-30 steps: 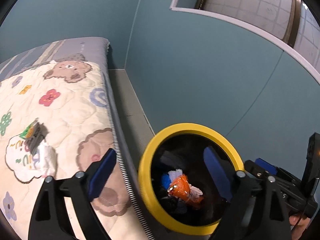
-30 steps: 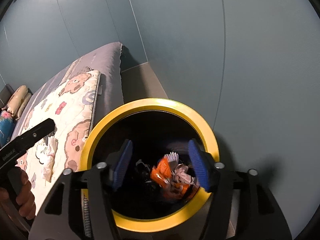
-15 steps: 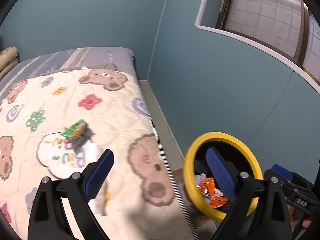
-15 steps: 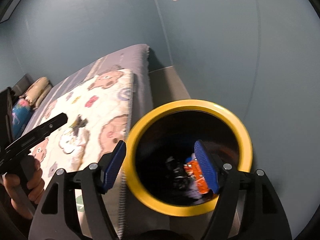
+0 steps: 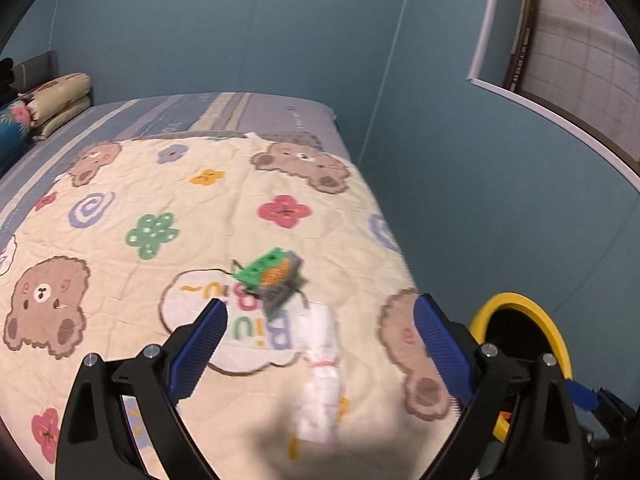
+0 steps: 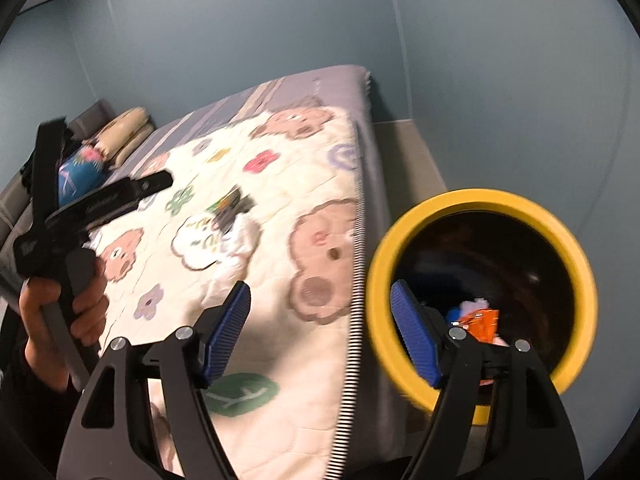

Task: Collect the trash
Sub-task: 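Move both tools back over the remaining trash on the bed, then grasp the green snack packet with left tool while right tool grasps white tissue bundle, then carry packet and tissue bundle over the yellow bin and open both tools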

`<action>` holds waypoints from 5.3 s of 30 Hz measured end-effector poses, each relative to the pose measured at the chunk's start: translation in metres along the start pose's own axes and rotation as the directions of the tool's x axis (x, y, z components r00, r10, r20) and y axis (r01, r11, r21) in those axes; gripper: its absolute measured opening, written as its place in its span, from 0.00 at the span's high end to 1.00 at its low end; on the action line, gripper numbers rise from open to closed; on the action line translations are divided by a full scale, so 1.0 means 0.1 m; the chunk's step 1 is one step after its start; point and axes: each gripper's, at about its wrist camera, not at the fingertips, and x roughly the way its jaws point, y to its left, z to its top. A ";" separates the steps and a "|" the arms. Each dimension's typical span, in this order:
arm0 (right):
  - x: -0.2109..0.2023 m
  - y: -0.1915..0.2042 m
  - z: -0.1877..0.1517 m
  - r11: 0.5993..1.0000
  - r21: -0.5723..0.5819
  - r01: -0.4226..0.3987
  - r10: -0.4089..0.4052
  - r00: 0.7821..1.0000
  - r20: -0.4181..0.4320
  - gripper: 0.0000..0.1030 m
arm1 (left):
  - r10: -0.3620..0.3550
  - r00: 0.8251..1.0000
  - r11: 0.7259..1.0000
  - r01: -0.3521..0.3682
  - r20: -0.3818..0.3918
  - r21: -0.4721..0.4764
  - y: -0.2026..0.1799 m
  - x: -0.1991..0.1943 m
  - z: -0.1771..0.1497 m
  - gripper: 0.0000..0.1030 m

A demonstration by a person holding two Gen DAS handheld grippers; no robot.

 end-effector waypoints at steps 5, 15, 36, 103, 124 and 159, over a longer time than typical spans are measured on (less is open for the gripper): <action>0.28 0.27 -0.04 0.999 -0.025 -0.044 0.043 0.998 -0.051 0.33 | 0.032 0.999 0.999 -0.032 -0.003 -0.020 0.21 0.17 0.05 0.12; 0.90 0.66 -0.06 0.997 -0.060 -0.056 0.048 0.989 -0.141 0.33 | 0.090 0.994 0.995 -0.092 -0.063 -0.039 0.52 0.75 0.07 0.12; 2.04 0.96 0.03 0.997 -0.073 -0.010 -0.010 0.962 -0.275 0.41 | 0.154 0.980 0.988 -0.152 -0.125 0.030 0.65 1.66 0.14 0.12; -0.64 0.31 -0.12 0.993 0.001 -0.119 0.118 0.992 0.053 0.86 | -0.177 0.978 0.979 0.163 0.113 0.122 -0.18 -1.55 -0.79 0.97; -1.08 -0.46 -0.02 0.995 0.097 -0.036 0.015 0.979 0.205 0.86 | -0.271 0.955 0.938 0.235 0.118 0.255 -1.01 -1.61 -0.64 0.97; -0.21 -2.00 0.02 0.944 0.301 0.132 -0.155 0.987 0.053 0.86 | -0.346 0.925 0.879 0.378 -0.157 0.290 -2.38 0.17 -0.56 0.97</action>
